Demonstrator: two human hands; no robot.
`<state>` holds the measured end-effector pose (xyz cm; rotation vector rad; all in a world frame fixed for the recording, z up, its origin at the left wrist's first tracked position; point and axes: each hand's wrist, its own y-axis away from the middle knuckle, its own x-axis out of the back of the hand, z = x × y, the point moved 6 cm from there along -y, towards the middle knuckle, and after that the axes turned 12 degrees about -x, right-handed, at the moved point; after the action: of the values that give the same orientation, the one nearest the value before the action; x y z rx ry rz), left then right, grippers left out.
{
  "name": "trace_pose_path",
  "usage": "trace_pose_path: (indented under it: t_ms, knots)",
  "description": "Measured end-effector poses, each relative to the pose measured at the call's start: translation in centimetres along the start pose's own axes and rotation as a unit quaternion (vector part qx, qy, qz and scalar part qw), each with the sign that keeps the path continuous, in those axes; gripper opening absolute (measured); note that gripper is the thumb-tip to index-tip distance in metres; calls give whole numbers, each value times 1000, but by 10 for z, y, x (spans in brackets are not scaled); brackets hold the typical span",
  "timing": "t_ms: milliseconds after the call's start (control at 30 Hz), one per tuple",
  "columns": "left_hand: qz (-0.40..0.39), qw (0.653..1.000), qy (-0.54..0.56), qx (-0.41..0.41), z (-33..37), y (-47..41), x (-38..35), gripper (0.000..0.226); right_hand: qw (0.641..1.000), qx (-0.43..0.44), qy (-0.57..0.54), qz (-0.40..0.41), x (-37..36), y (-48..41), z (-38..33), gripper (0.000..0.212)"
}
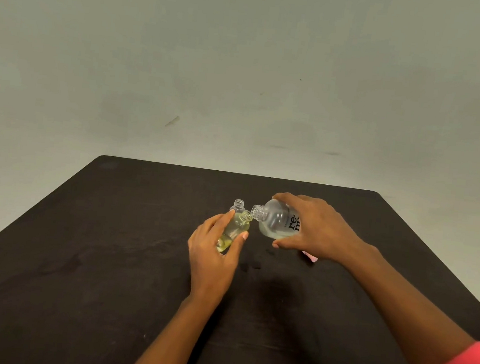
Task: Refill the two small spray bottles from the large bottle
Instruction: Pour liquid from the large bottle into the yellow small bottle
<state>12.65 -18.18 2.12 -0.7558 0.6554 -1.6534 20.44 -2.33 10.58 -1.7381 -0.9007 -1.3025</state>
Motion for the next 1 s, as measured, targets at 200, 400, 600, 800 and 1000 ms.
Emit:
trace_pose_path:
  t_ms: [200, 400, 600, 800, 1000]
  knots:
    - [-1, 1000, 0, -4, 0, 0, -1, 42, 1000, 5, 12, -2, 2, -1, 0, 81]
    - [2, 1000, 0, -7, 0, 0, -1, 43, 1000, 12, 14, 0, 3, -2, -2, 80]
    - [1, 1000, 3, -8, 0, 0, -1, 43, 1000, 16, 17, 0, 6, -2, -5, 79]
    - [1, 1000, 1, 0, -1, 0, -1, 46, 1000, 22, 21, -3, 7, -4, -8, 80]
    - [0, 1000, 4, 7, -3, 1, -2, 47, 999, 24, 29, -4, 9, -4, -10, 80]
